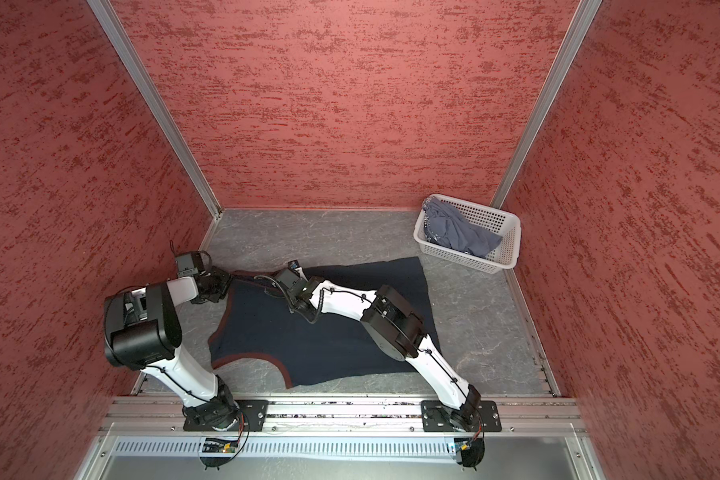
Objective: Fold and stack the tank tops
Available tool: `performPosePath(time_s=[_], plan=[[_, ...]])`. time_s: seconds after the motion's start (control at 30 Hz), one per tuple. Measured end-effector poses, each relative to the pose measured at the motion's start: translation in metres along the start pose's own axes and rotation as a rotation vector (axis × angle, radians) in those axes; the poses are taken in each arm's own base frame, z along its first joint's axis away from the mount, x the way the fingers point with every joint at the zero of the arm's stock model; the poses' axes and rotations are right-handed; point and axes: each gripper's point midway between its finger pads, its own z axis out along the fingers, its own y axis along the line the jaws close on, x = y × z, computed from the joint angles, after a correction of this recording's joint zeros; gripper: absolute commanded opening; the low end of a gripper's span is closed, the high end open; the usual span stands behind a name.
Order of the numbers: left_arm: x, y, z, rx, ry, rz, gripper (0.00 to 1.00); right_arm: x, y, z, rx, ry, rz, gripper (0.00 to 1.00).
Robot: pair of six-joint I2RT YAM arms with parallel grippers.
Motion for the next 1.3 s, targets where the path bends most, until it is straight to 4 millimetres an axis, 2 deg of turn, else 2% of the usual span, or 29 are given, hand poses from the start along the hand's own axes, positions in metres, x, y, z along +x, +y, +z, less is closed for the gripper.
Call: performPosePath(time_s=[0.13,0.3,0.4,0.57,0.67,0.93,1.2,1.3], plan=[[-0.001,-0.001,0.0,0.002,0.0,0.0,0.41,0.0,0.0,-0.02,-0.003,-0.024,-0.011,0.05],[-0.001,-0.001,0.0,0.001,-0.001,-0.006,0.42,-0.012,0.007,-0.04,-0.034,-0.076,-0.002,0.05],[-0.001,-0.001,0.001,0.005,-0.004,-0.011,0.44,-0.008,0.006,-0.038,-0.037,-0.077,-0.004,0.06],[0.001,-0.001,-0.001,0.038,-0.023,-0.023,0.47,0.02,0.003,-0.026,-0.037,-0.019,-0.026,0.1],[0.002,-0.001,-0.002,0.069,-0.038,-0.032,0.49,0.03,0.007,-0.025,-0.055,0.005,-0.033,0.14],[0.0,0.001,-0.01,0.155,-0.055,-0.105,0.63,0.035,0.023,-0.026,-0.141,0.032,-0.043,0.4],[0.006,0.005,-0.016,0.18,-0.054,-0.132,0.66,0.039,0.034,-0.028,-0.207,0.056,-0.045,0.42],[0.006,0.005,-0.016,0.181,-0.052,-0.132,0.71,0.035,0.033,-0.027,-0.209,0.049,-0.036,0.42]])
